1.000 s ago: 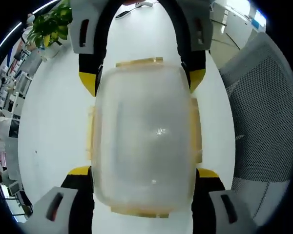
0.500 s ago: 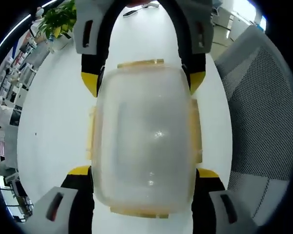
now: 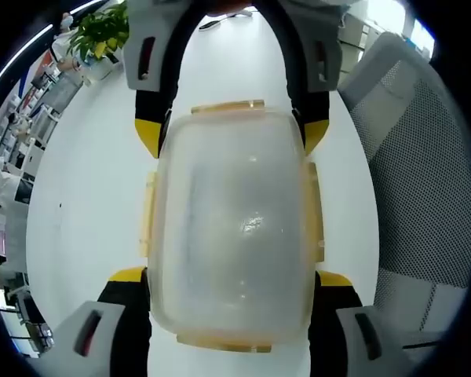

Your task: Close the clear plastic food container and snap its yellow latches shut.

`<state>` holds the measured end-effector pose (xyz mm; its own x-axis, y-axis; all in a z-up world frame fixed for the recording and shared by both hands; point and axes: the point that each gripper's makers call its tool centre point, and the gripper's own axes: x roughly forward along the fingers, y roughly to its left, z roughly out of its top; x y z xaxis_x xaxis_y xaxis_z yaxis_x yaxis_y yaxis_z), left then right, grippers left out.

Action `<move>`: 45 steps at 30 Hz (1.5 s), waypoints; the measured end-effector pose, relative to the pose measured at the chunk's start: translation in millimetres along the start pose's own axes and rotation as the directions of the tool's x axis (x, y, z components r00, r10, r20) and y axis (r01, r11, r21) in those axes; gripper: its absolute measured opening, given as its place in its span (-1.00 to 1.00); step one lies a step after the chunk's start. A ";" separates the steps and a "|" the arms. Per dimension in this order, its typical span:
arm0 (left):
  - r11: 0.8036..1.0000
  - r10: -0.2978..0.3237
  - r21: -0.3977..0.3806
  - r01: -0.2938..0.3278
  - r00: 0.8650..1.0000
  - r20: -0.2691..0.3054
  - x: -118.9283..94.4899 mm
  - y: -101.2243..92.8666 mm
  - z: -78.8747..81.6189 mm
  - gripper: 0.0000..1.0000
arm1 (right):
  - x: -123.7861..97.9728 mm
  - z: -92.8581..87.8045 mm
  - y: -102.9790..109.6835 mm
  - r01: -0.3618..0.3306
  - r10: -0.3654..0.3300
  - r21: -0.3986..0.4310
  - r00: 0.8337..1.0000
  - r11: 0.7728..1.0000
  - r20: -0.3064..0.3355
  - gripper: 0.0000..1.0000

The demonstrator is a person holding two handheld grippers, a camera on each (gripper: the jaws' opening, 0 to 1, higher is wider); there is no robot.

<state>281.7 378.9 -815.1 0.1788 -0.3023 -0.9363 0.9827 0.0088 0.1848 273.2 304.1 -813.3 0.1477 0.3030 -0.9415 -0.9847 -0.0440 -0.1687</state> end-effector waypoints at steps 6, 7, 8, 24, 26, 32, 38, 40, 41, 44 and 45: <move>1.000 -0.003 0.004 0.003 1.000 0.011 -0.3 12.4 -7.9 0.61 | 4.2 6.5 -12.0 0.001 -0.001 0.008 1.000 1.000 0.000 0.52; 1.000 -0.002 0.003 0.002 1.000 0.012 -0.3 14.4 -9.1 0.61 | 5.0 7.3 -14.2 0.001 -0.001 0.008 1.000 1.000 -0.003 0.52; 1.000 -0.003 0.003 0.002 1.000 0.013 -0.3 16.1 -9.6 0.62 | 5.9 8.1 -17.0 0.001 -0.001 0.008 1.000 1.000 -0.009 0.52; 1.000 -0.007 0.012 0.007 1.000 0.029 6.1 69.3 -20.2 0.61 | 15.9 11.1 -68.1 0.009 -0.009 0.023 1.000 1.000 -0.024 0.52; 1.000 -0.009 0.019 0.009 1.000 0.025 7.3 76.5 -21.3 0.61 | 16.9 11.2 -75.1 0.013 -0.012 0.031 1.000 0.999 -0.019 0.52; 1.000 -0.009 0.017 0.008 0.999 0.033 9.9 98.1 -22.6 0.61 | 20.4 10.5 -97.7 0.016 -0.015 0.034 1.000 0.999 -0.017 0.52; 1.000 -0.006 0.010 0.006 1.000 0.030 13.2 115.9 -23.1 0.62 | 22.5 8.7 -114.1 0.014 -0.013 0.026 1.000 1.000 -0.021 0.52; 1.000 -0.005 0.005 0.005 0.999 0.035 14.0 119.9 -22.9 0.62 | 23.3 7.5 -119.9 0.012 -0.012 0.020 1.000 1.000 -0.019 0.52; 1.000 -0.003 0.001 0.003 0.999 0.037 14.4 122.5 -22.5 0.62 | 24.1 6.6 -122.9 0.012 -0.011 0.019 1.000 1.000 -0.019 0.52; 1.000 -0.003 0.001 0.003 0.999 0.042 14.7 126.7 -22.8 0.62 | 24.7 6.6 -127.0 0.013 -0.012 0.020 1.000 1.000 -0.020 0.52; 1.000 -0.004 0.002 0.004 0.999 0.042 14.8 127.3 -22.6 0.62 | 24.6 6.4 -127.6 0.013 -0.012 0.023 1.000 1.000 -0.019 0.52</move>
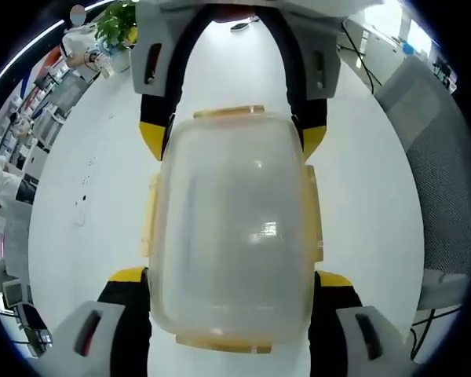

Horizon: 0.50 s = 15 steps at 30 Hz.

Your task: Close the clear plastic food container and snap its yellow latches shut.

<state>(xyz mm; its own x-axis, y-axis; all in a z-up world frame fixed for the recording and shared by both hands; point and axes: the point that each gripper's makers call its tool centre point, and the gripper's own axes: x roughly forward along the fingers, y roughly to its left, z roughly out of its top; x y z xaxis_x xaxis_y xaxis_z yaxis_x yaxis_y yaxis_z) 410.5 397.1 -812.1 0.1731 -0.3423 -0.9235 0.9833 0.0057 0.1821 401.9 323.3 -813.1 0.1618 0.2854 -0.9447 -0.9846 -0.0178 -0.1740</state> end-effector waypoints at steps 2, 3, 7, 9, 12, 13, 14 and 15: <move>1.000 -0.001 0.004 0.001 1.000 0.001 0.2 0.2 -0.1 0.62 | -0.1 0.1 0.9 0.003 -0.003 0.006 1.000 1.000 0.000 0.53; 1.000 0.000 0.004 0.000 1.000 0.001 -0.2 -0.6 0.0 0.62 | -0.2 0.0 1.0 0.005 -0.005 0.006 1.000 1.000 0.001 0.53; 1.000 0.005 0.001 -0.005 1.000 0.008 0.8 0.4 0.3 0.62 | -0.3 0.5 0.9 0.005 -0.005 0.010 1.000 1.000 0.007 0.53; 1.000 0.006 0.000 -0.006 1.000 0.010 0.3 0.4 0.7 0.62 | -0.8 0.6 1.1 0.003 -0.004 0.011 1.000 1.000 0.012 0.53; 1.000 0.009 -0.005 -0.009 1.000 0.019 -0.3 0.4 1.9 0.62 | -1.1 0.8 1.4 0.002 -0.003 0.008 1.000 1.000 0.017 0.53; 1.000 0.009 -0.004 -0.009 1.000 0.021 0.0 0.7 1.5 0.62 | -1.3 0.9 1.3 0.001 -0.001 0.008 1.000 1.000 0.020 0.53; 1.000 0.008 -0.002 -0.008 1.000 0.027 -0.2 1.1 1.7 0.62 | -1.2 1.0 1.1 0.001 -0.001 0.007 1.000 1.000 0.021 0.54; 1.000 0.008 -0.001 -0.008 1.000 0.030 -0.1 1.4 1.7 0.63 | -1.3 1.2 1.2 0.001 -0.001 0.005 1.000 1.000 0.020 0.54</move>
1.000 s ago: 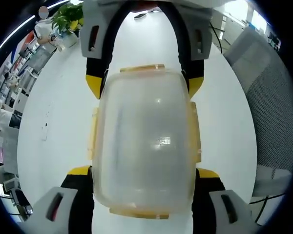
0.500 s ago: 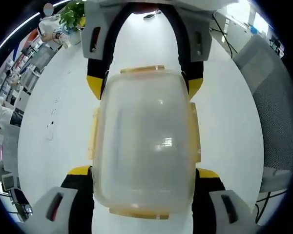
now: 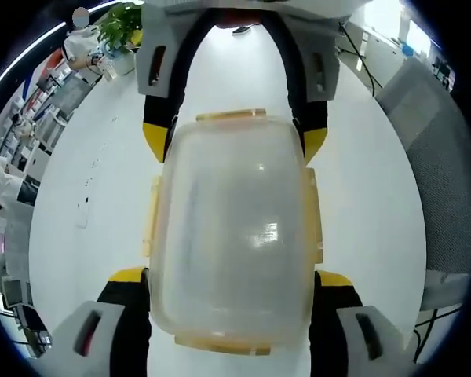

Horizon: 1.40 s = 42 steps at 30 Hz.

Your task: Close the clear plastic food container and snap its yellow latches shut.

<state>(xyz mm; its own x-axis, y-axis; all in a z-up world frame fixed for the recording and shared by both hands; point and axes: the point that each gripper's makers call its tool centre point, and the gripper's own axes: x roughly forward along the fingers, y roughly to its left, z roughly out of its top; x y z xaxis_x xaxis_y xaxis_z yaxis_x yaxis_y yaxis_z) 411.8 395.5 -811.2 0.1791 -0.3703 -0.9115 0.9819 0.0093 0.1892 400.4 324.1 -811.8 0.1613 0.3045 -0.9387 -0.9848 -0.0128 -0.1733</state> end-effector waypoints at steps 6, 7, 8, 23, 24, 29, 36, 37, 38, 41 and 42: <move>1.000 0.009 -0.020 -0.008 0.999 0.050 -3.9 0.1 1.5 0.62 | -1.9 0.6 -1.3 0.019 -0.019 -0.005 1.000 1.000 0.026 0.54; 1.000 0.012 -0.023 -0.011 0.998 0.058 -4.3 0.1 2.0 0.62 | -2.4 1.0 -1.0 0.021 -0.021 -0.003 0.999 1.000 0.032 0.54; 1.000 0.018 -0.026 -0.016 0.997 0.072 -4.1 1.1 2.2 0.62 | -3.0 1.2 -1.4 0.025 -0.025 0.004 0.999 1.000 0.043 0.54; 0.922 0.294 -0.339 -0.187 0.908 0.297 -29.5 11.2 -1.7 0.72 | -21.7 2.1 -16.8 0.160 -0.297 0.411 0.908 0.898 0.295 0.88; 0.891 0.338 -0.406 -0.202 0.893 0.297 -33.2 11.4 -7.5 0.75 | -21.3 -3.1 -13.3 0.147 -0.307 0.458 0.904 0.876 0.299 0.90; 0.782 0.432 -0.597 -0.177 0.845 0.316 -45.0 1.8 -25.3 0.75 | -18.1 -16.0 10.9 0.082 -0.302 0.564 0.902 0.822 0.308 0.84; 0.738 0.450 -0.657 -0.155 0.838 0.308 -37.3 -23.6 -34.4 0.65 | -28.2 -8.4 15.6 0.069 -0.418 0.700 0.842 0.711 0.341 0.95; 0.717 0.457 -0.684 -0.133 0.831 0.317 -37.6 -25.4 -33.0 0.69 | -29.9 -7.9 15.2 0.068 -0.438 0.719 0.831 0.692 0.343 0.96; 0.695 0.466 -0.712 -0.105 0.820 0.334 -38.6 -26.7 -29.7 0.73 | -30.6 -7.4 16.4 0.061 -0.446 0.731 0.826 0.679 0.345 0.96; 0.661 0.498 -0.745 -0.094 0.797 0.342 -41.8 -28.6 -26.6 0.79 | -31.0 -8.4 23.6 0.052 -0.451 0.749 0.825 0.661 0.341 0.92; 0.662 0.498 -0.743 -0.096 0.798 0.340 -41.1 -31.0 -25.1 0.79 | -31.8 -7.8 25.9 0.043 -0.451 0.754 0.823 0.656 0.345 0.91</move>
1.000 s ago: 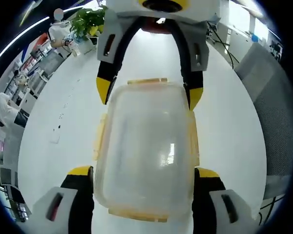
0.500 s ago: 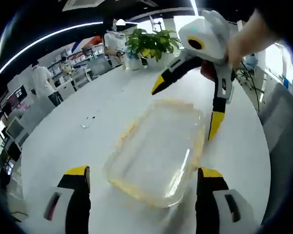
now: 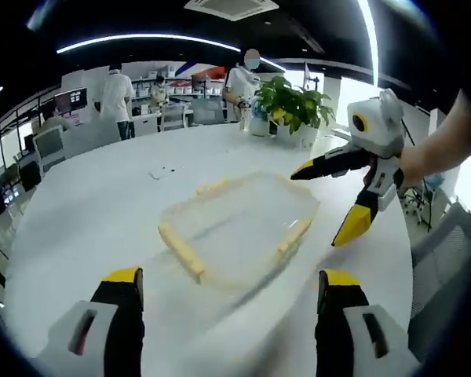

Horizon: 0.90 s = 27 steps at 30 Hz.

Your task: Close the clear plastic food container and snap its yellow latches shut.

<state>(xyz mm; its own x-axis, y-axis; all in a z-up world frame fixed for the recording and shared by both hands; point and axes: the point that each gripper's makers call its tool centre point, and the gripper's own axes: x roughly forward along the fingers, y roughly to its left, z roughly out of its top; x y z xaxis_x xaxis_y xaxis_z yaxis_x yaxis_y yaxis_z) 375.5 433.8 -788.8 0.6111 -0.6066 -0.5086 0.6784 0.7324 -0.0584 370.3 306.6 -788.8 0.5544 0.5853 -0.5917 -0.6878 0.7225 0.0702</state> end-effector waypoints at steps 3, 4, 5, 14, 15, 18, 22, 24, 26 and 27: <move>1.000 0.008 -0.007 -0.008 1.000 -0.016 1.3 -2.3 -6.2 0.79 | -4.5 -1.5 2.4 0.000 0.000 0.020 1.000 1.000 0.006 0.93; 1.000 0.003 -0.030 -0.004 1.000 -0.021 0.8 -3.8 -8.6 0.79 | -6.4 -2.6 1.9 0.004 -0.004 0.021 1.000 1.000 0.007 0.94; 0.999 0.004 -0.036 -0.004 1.000 -0.020 0.5 -4.0 -9.0 0.80 | -7.7 -4.1 0.5 0.008 -0.008 0.025 1.000 1.000 0.004 0.94; 0.992 0.043 -0.121 -0.046 0.999 -0.023 -19.2 2.6 -17.3 0.77 | -31.4 -10.4 -12.6 0.064 -0.065 0.056 0.998 0.996 0.011 0.92; 0.989 0.055 -0.134 -0.058 0.998 -0.029 -22.6 4.4 -20.2 0.77 | -34.2 -11.4 -14.2 0.073 -0.074 0.068 0.997 0.995 0.014 0.91; 0.983 0.075 -0.166 -0.079 0.997 -0.025 -31.1 6.4 -24.4 0.76 | -47.3 -12.8 -16.9 0.098 -0.101 0.087 0.995 0.991 0.026 0.91; 0.982 0.074 -0.172 -0.080 0.996 -0.039 -42.2 -0.3 -33.3 0.73 | -63.6 -14.6 -20.5 0.124 -0.128 0.099 0.991 0.987 0.032 0.88; 0.983 0.074 -0.165 -0.080 0.996 -0.044 -49.1 -4.1 -34.6 0.73 | -72.1 -13.7 -21.1 0.130 -0.136 0.121 0.990 0.984 0.046 0.88; 0.982 0.075 -0.172 -0.079 0.997 -0.031 -54.9 -5.3 -32.1 0.73 | -78.8 -13.8 -21.5 0.141 -0.148 0.128 0.988 0.982 0.049 0.87; 0.980 0.080 -0.180 -0.083 0.996 -0.025 -59.4 -5.1 -30.7 0.73 | -83.7 -14.0 -21.6 0.147 -0.156 0.136 0.986 0.980 0.053 0.87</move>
<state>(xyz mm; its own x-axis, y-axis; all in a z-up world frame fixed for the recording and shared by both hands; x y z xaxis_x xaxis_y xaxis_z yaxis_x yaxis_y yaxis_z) 323.2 475.6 -784.6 0.6533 -0.5381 -0.5326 0.5407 0.8240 -0.1693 332.2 236.9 -752.0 0.6788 0.4843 -0.5520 -0.5282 0.8442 0.0911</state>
